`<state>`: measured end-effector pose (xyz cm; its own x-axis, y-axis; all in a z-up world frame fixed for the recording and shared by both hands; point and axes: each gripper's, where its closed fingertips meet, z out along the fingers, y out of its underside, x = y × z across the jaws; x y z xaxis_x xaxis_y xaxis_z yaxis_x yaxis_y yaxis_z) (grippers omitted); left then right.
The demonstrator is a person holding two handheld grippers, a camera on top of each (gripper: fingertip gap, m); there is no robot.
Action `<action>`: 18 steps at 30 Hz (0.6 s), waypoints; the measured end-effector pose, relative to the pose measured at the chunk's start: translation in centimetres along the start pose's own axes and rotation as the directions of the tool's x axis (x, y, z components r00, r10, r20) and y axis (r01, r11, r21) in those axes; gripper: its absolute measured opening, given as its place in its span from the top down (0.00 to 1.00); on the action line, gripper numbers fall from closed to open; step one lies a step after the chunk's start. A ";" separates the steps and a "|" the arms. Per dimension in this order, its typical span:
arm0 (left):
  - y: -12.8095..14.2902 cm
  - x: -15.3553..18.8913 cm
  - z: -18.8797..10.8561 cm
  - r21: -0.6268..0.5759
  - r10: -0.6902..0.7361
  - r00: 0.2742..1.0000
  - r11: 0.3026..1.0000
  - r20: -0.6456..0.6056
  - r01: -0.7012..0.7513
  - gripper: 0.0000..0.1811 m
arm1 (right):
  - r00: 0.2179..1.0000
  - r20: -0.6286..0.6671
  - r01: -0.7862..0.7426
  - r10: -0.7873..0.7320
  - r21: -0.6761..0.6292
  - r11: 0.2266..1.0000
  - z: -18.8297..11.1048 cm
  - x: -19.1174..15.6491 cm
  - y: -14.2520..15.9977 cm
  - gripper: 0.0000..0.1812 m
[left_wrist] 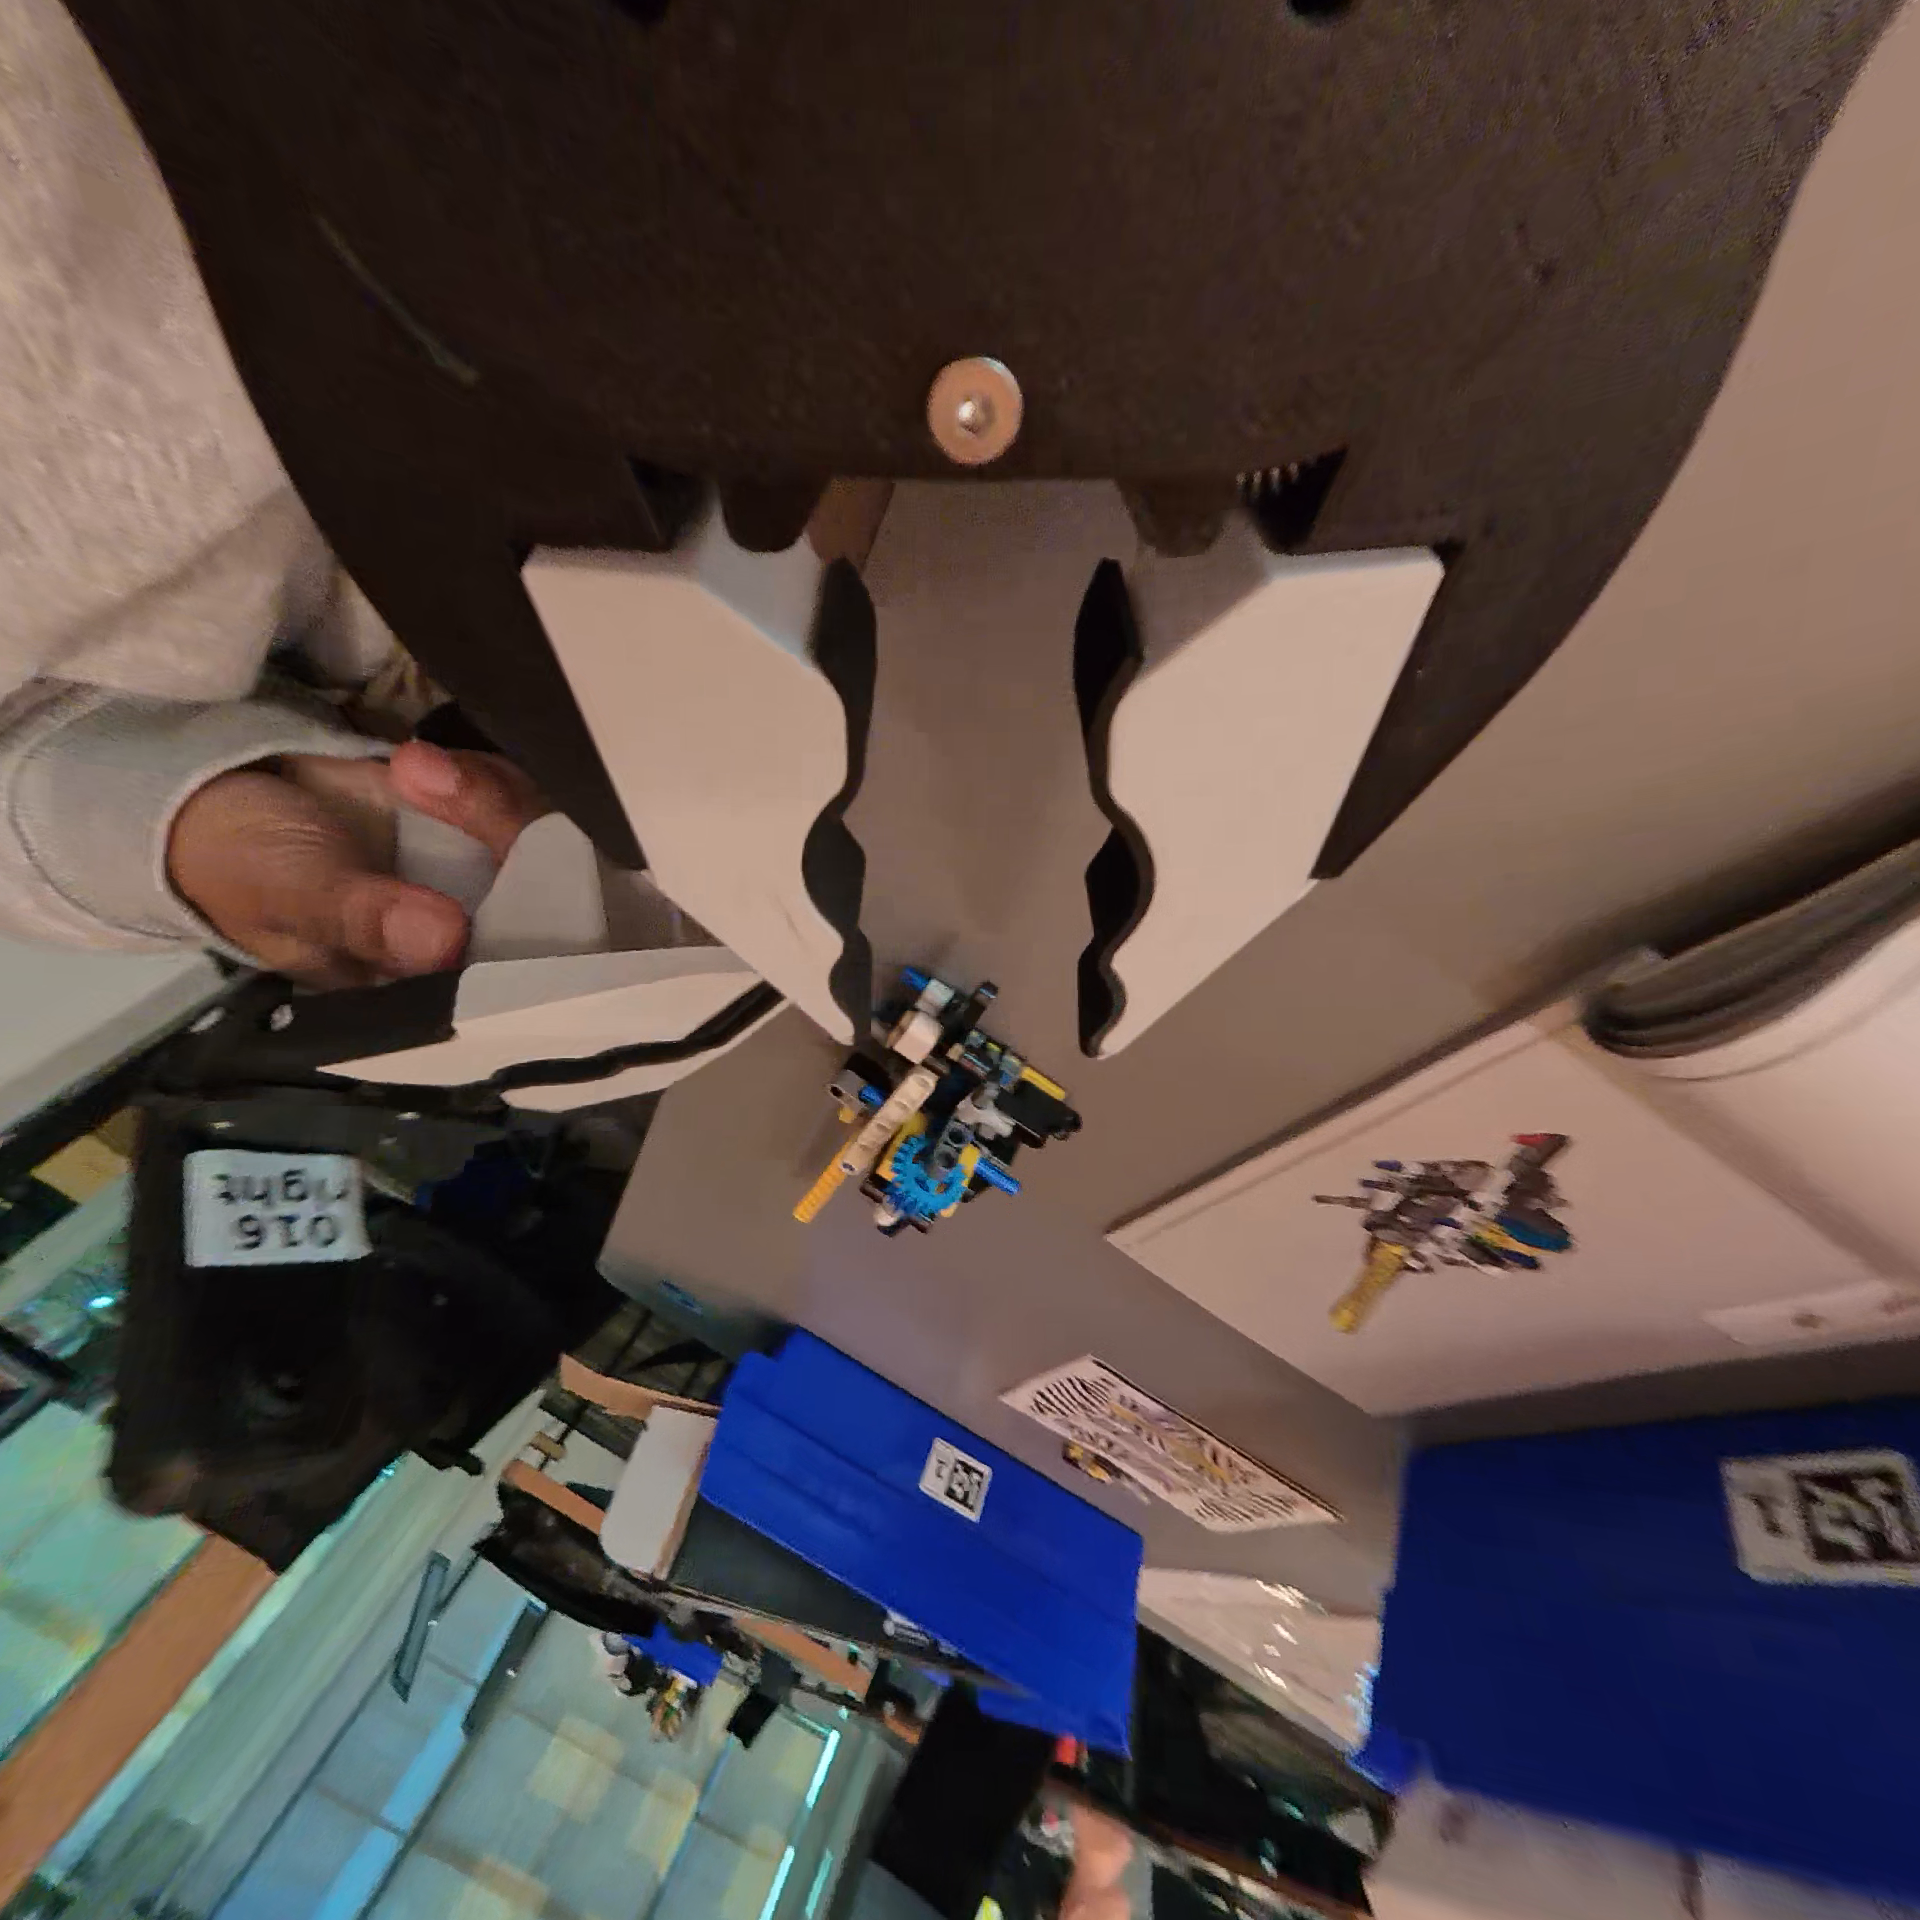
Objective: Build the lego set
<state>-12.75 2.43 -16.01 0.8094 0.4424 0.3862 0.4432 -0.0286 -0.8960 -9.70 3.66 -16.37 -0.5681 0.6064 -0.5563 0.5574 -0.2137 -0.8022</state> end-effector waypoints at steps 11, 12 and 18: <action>1.6 1.6 2.3 -0.190 -0.330 0.911 0.938 -0.248 0.288 0.76 | 0.955 0.006 -0.298 0.298 0.023 0.954 0.2 2.6 0.8 0.99; 1.7 1.7 2.3 -0.198 -0.322 0.914 0.940 -0.246 0.278 0.76 | 0.959 0.003 -0.284 0.284 0.010 0.959 0.3 2.5 1.0 0.99; 2.3 2.4 2.3 -0.225 -0.297 0.919 0.944 -0.260 0.241 0.77 | 0.994 -0.111 0.000 -0.015 -0.129 0.992 -0.7 2.8 1.8 0.99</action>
<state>-10.66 5.46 -17.66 0.7125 0.1823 0.6776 0.7002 -0.1216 -0.7035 -9.87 5.47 -19.18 -0.5057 0.6904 -0.5172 0.6311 -0.1127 -0.7675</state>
